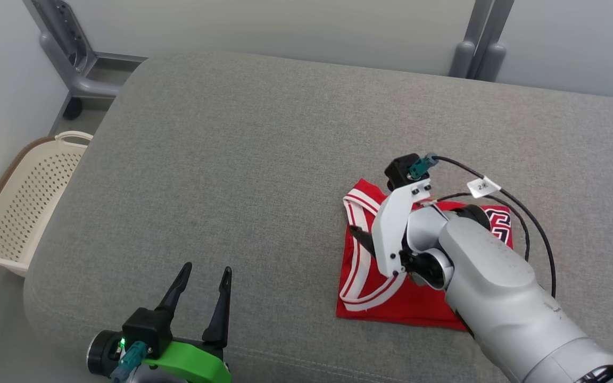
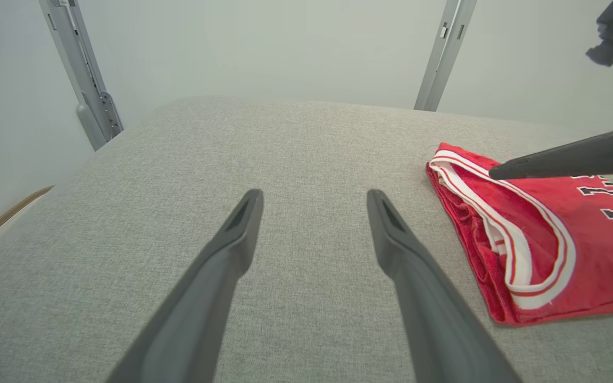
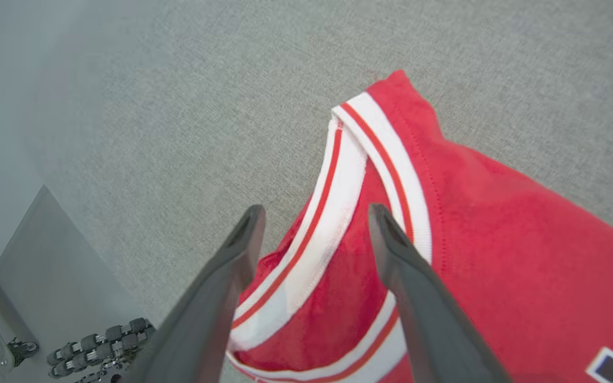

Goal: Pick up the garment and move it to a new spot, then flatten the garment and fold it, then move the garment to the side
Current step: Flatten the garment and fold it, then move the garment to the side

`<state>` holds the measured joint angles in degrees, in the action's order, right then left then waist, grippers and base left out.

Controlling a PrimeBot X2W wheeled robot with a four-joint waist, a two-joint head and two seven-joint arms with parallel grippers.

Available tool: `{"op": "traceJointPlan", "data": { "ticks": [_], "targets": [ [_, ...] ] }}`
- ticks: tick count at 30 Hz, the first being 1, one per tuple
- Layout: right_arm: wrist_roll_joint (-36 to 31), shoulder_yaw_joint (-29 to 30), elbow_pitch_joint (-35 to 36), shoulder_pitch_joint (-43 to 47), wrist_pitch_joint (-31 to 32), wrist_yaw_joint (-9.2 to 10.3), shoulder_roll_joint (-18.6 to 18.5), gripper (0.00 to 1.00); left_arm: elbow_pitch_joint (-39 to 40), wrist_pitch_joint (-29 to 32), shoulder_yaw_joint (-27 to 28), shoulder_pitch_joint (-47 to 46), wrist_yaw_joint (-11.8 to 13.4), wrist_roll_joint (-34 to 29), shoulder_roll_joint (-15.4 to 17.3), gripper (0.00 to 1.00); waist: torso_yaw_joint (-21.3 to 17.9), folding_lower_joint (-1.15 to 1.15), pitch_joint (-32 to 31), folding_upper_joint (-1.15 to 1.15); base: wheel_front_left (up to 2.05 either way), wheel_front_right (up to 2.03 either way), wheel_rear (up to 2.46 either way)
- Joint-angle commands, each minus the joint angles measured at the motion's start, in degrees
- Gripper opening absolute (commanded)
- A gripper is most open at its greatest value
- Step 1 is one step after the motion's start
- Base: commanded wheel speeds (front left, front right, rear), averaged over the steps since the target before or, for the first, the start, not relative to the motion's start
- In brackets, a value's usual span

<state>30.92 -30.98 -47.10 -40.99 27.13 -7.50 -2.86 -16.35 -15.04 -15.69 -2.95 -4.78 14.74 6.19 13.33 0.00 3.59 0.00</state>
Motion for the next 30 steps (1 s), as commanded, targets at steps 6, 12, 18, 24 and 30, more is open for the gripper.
{"op": "traceJointPlan", "data": {
  "ticks": [6, 12, 18, 24, 30],
  "targets": [
    [-1.89, 3.77, -2.74, -4.58, -6.01, 0.03, -0.2, 1.0, 1.01, -0.18, 1.46, 0.31, 0.49, -0.38, 0.11, 1.0, -2.04, 0.0, -0.46, 0.0, 0.0, 0.0, 0.0],
    [-12.98, 14.89, -6.35, -3.68, -10.57, 0.03, -1.26, 1.0, 2.86, -0.17, 2.93, 1.68, 1.08, -0.72, 0.07, 1.0, -5.23, 0.0, -1.13, 0.0, 0.0, 0.0, 0.0],
    [-20.78, 25.81, -4.18, 1.02, -9.23, 0.03, -1.11, 1.0, 4.41, -0.17, 4.46, 2.51, 1.23, -1.12, 0.06, 1.0, -8.46, 0.0, -1.04, 0.0, 0.0, 0.0, 0.0],
    [-24.55, 31.87, 0.3, 6.6, -5.82, 0.02, -0.34, 1.0, 4.65, -0.17, 5.17, 2.5, 0.69, -1.4, -0.17, 1.0, -9.77, 0.0, -0.79, 0.0, 0.0, 0.0, 0.0],
    [-22.55, 32.73, 7.31, 12.16, -0.69, 0.03, -0.02, 1.0, 4.3, -0.17, 5.23, 2.0, 0.18, -1.92, -0.4, 1.0, -10.02, 0.0, -0.28, 0.0, 0.0, 0.0, 0.0]
  ]
}}
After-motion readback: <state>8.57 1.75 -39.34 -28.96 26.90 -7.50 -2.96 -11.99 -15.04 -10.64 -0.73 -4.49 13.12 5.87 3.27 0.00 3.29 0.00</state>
